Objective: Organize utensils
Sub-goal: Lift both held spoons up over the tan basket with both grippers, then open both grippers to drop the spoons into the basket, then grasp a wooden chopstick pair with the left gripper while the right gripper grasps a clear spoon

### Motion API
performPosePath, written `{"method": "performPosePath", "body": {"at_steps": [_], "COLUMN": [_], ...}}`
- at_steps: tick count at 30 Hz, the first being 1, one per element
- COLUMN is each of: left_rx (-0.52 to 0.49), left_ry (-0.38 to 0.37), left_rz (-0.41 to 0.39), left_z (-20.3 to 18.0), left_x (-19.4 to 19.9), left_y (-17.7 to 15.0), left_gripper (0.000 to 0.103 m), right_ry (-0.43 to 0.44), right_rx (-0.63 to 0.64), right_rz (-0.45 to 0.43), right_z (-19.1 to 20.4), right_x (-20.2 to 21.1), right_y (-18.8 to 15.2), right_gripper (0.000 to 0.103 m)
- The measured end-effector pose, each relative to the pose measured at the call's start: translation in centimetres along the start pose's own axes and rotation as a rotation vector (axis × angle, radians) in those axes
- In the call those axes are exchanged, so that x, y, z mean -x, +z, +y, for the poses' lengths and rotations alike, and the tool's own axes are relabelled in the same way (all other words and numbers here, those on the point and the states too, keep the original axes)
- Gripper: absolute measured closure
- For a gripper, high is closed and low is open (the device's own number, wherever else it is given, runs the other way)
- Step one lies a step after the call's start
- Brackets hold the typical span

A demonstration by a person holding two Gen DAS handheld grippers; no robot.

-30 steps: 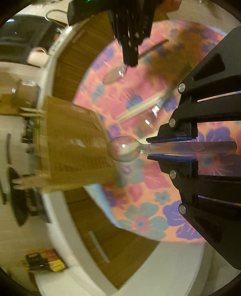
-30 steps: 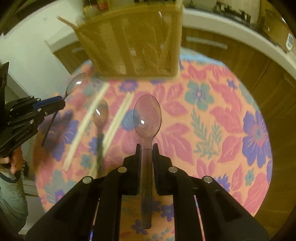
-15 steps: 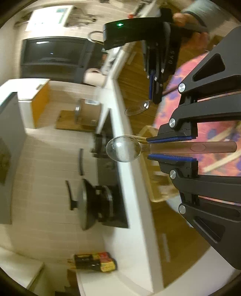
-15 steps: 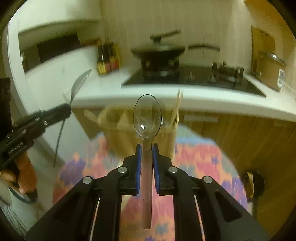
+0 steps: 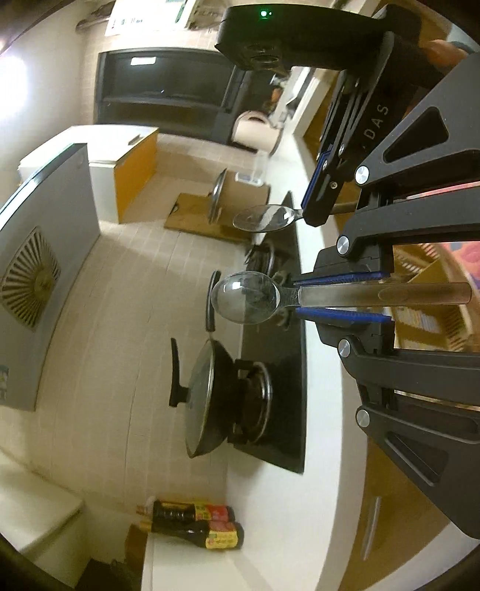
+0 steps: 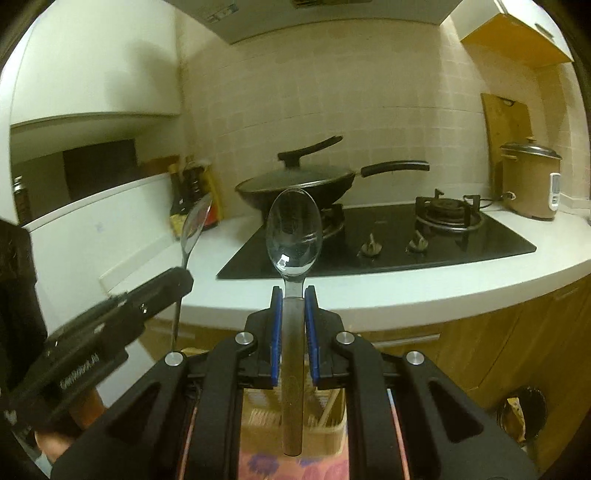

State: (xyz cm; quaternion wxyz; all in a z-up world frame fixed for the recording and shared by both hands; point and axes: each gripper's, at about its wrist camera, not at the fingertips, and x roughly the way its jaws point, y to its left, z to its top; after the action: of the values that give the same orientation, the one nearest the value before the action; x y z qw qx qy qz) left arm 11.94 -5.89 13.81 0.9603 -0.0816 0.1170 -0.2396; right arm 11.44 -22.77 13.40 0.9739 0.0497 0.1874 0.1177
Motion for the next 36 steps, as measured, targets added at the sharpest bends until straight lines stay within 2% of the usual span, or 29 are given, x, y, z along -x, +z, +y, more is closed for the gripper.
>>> {"method": "performPosePath", "body": {"at_steps": [4,10,18,20,21,23,25,28,32,36], "left_rx": [-0.001,0.007,-0.004,-0.010,-0.012,0.001,0.024,0.030,0.030,0.042], "left_ry": [0.026,0.025,0.008,0.009,0.005,-0.014,-0.032,-0.042,-0.064,-0.088], "left_rz": [-0.043,-0.054,-0.061,-0.055,-0.047,-0.037,-0.031,-0.025,-0.023,0.009], "left_z": [0.5,1.1,1.3,1.4,1.5,1.9,2.3,2.6,2.5,2.5], "left_x": [-1.2,-2.2,-2.4,-2.2,-2.0,-1.4,-0.6,0.9,4.0,6.6], "left_y": [-1.1,-2.4,-3.7,-4.0,-4.0,-4.0,-3.9,-3.9,-3.7,-4.0], "left_gripper": [0.093,0.093,0.092,0.084,0.083,0.078,0.070,0.068,0.055,0.054], "right_ry": [-0.032,-0.057,-0.051,-0.040,-0.036,-0.029,-0.026,-0.018,-0.006,0.008], "right_rx": [-0.005,-0.046,-0.015,-0.014,-0.012,-0.015,-0.021,-0.031,-0.040,-0.016], "right_rz": [-0.025,-0.099,-0.115,-0.108,-0.099,-0.088,-0.083,-0.068,-0.030,0.027], "right_z": [-0.8,-2.0,-1.6,-1.5,-1.5,-1.7,-1.8,-1.9,-1.6,-0.6], "right_x": [-1.7,-2.3,-3.1,-2.8,-2.6,-2.1,-1.3,0.3,2.9,5.1], "right_y": [-0.7,-2.1,-3.2,-3.7,-3.9,-4.1,-4.4,-4.9,-6.0,-7.7], "right_gripper": [0.094,0.094,0.093,0.093,0.092,0.082,0.064,0.064,0.064,0.064]}}
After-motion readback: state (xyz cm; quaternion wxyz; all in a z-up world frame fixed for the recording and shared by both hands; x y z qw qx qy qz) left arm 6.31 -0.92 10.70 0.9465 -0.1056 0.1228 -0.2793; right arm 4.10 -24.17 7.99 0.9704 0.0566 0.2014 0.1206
